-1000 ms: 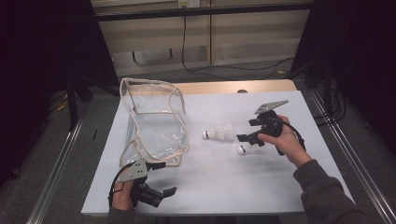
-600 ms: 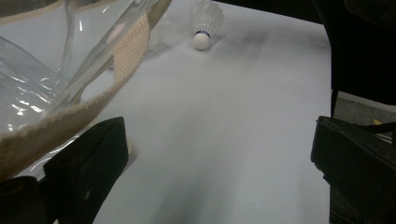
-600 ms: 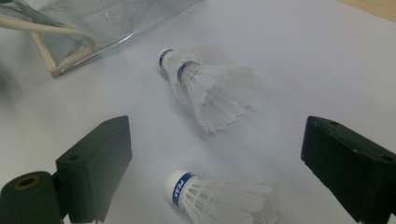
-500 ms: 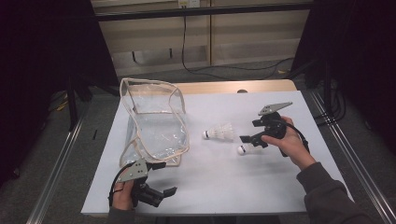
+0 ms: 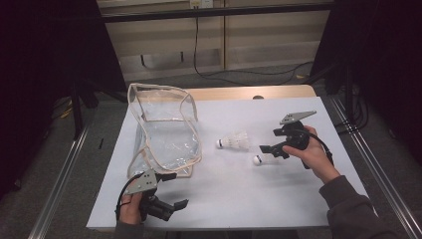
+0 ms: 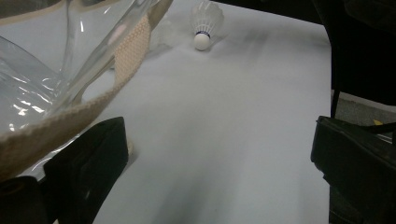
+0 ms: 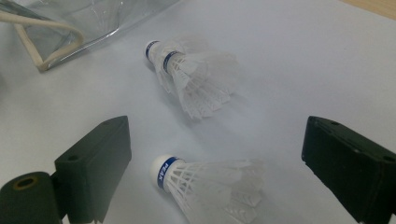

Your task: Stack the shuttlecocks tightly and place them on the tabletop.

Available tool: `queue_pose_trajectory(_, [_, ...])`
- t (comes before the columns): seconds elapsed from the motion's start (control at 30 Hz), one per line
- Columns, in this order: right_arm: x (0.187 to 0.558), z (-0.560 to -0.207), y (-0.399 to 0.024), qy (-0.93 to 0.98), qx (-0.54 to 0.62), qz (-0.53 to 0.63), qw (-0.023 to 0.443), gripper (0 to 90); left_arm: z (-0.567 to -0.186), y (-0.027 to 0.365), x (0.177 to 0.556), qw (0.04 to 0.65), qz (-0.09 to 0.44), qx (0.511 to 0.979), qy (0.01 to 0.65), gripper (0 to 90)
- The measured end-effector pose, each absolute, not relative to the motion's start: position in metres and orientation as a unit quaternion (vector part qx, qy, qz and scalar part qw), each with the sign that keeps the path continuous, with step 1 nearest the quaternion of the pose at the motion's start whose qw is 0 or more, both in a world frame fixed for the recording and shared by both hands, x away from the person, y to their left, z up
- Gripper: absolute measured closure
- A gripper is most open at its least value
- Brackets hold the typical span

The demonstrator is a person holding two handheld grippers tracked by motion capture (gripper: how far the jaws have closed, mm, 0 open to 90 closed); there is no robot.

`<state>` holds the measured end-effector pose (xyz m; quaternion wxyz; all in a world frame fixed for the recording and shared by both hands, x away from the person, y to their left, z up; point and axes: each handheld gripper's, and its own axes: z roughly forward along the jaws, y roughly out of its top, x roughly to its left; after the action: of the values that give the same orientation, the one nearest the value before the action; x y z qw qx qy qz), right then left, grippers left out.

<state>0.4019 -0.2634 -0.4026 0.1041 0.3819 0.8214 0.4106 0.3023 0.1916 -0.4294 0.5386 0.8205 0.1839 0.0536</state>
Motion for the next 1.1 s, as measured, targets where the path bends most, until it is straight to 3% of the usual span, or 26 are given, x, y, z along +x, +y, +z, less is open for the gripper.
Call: queue_pose_trajectory(1.1, [0.387, -0.418, -0.284, 0.810, 0.400, 0.412, 0.116, 5.5, -0.430, 0.191, 0.302, 0.538, 0.054, 0.820, 0.186, 4.1])
